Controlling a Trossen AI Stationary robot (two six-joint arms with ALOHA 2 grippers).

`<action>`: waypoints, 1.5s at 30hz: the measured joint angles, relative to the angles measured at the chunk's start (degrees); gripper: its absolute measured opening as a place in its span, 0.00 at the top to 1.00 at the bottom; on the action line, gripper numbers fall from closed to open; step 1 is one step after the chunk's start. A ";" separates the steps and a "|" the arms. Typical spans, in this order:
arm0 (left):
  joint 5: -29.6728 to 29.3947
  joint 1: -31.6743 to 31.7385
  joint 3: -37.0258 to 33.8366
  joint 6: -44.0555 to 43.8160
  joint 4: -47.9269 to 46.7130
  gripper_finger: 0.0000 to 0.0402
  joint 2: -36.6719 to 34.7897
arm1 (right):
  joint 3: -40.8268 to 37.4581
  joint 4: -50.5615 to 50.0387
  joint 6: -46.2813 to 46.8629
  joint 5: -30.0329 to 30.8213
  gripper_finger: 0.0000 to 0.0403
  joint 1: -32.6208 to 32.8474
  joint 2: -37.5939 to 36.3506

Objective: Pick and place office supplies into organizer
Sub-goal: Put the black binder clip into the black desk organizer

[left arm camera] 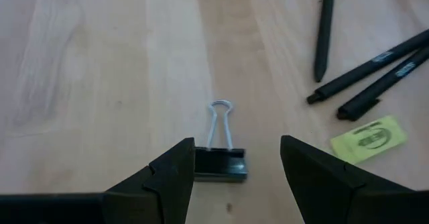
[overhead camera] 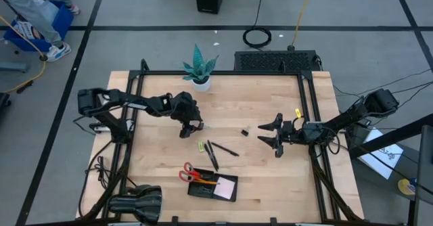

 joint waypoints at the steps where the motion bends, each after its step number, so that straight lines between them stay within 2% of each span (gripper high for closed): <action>1: 0.01 0.26 0.00 0.26 -0.06 0.44 0.27 | 0.00 0.01 0.00 0.00 0.46 0.00 0.00; 18: -0.58 1.65 -0.09 3.50 -1.20 0.44 0.47 | 0.00 -0.01 0.00 0.00 0.47 0.02 0.00; 29: 0.36 1.50 0.00 3.11 2.91 0.44 6.38 | 0.00 0.00 0.00 0.00 0.47 0.02 0.00; 39: 1.52 0.78 0.02 2.89 5.38 0.44 7.99 | 0.00 0.02 0.02 0.00 0.47 0.02 -0.02; 42: 1.18 0.46 0.02 2.51 5.33 0.48 7.99 | 0.00 0.03 0.02 0.00 0.47 0.02 -0.01; 45: 0.49 -0.03 0.02 1.53 5.27 0.56 7.99 | 0.00 0.01 0.01 0.00 0.47 0.02 -0.01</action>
